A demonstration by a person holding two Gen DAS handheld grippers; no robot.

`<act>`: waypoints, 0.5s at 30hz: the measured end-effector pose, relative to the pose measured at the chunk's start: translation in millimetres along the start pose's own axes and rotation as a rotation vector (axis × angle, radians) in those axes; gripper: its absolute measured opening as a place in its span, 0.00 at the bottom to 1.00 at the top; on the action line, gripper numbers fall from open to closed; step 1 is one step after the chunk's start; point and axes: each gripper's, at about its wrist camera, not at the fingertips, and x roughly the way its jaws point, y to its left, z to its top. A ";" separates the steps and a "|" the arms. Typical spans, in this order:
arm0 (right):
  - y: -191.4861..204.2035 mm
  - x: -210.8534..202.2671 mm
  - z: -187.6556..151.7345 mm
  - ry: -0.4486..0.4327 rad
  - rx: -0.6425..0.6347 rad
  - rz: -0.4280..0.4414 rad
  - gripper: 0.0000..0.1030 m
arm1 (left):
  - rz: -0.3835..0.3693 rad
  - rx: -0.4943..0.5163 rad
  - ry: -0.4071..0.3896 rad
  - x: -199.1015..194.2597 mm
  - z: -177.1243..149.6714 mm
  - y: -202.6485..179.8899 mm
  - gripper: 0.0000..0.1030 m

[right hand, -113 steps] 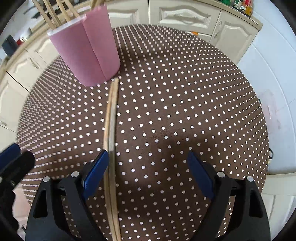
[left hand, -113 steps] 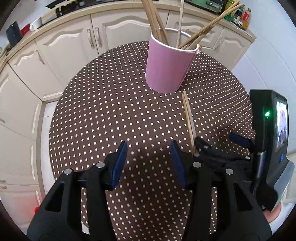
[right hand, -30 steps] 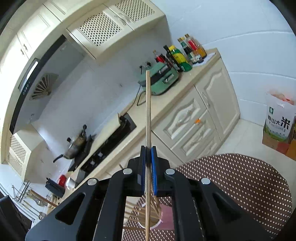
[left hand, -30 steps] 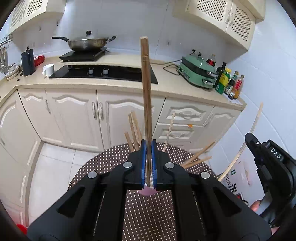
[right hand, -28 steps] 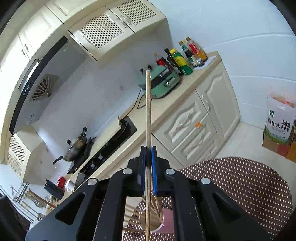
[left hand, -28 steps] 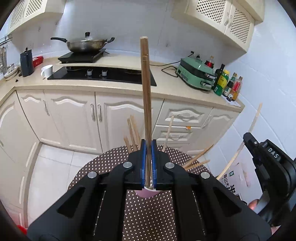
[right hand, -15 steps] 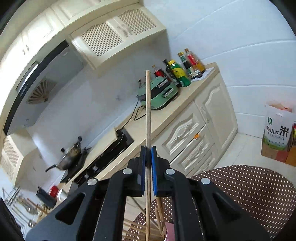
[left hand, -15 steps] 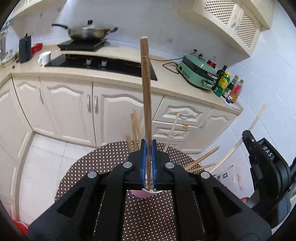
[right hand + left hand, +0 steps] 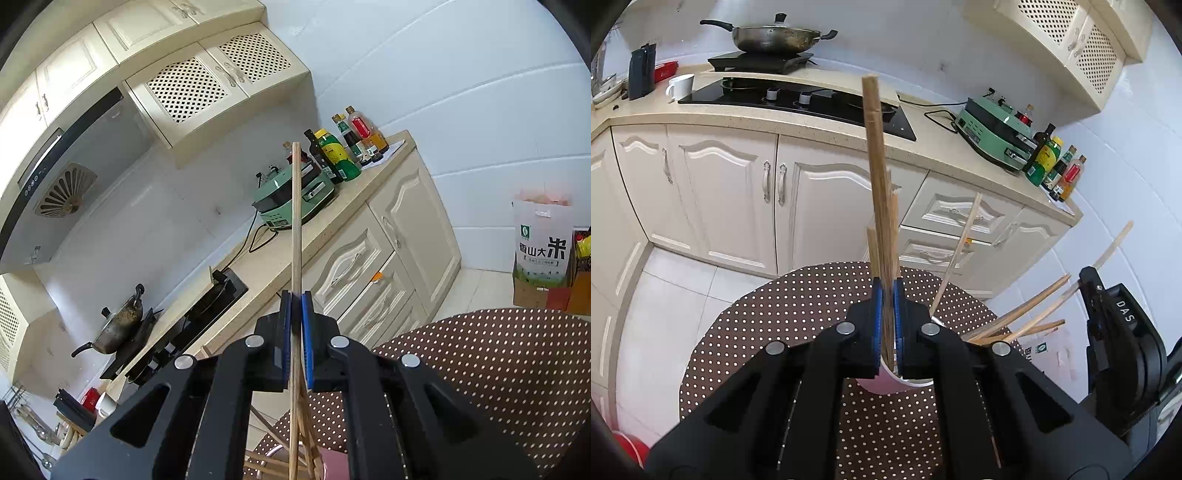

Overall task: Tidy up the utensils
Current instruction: 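Lift both grippers' chopsticks upright over the pink cup, then lower both grippers' chopsticks into the pink cup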

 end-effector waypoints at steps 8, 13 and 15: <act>3.0 -2.6 -22.0 0.009 -0.049 -0.005 0.05 | -0.015 0.034 0.026 6.7 -13.8 2.1 0.06; 4.8 -5.3 -34.1 0.031 -0.100 -0.006 0.05 | -0.014 0.025 0.048 13.4 -21.2 4.7 0.07; 6.5 -6.3 -37.0 0.031 -0.128 -0.006 0.05 | -0.012 0.030 0.055 16.7 -23.1 4.4 0.07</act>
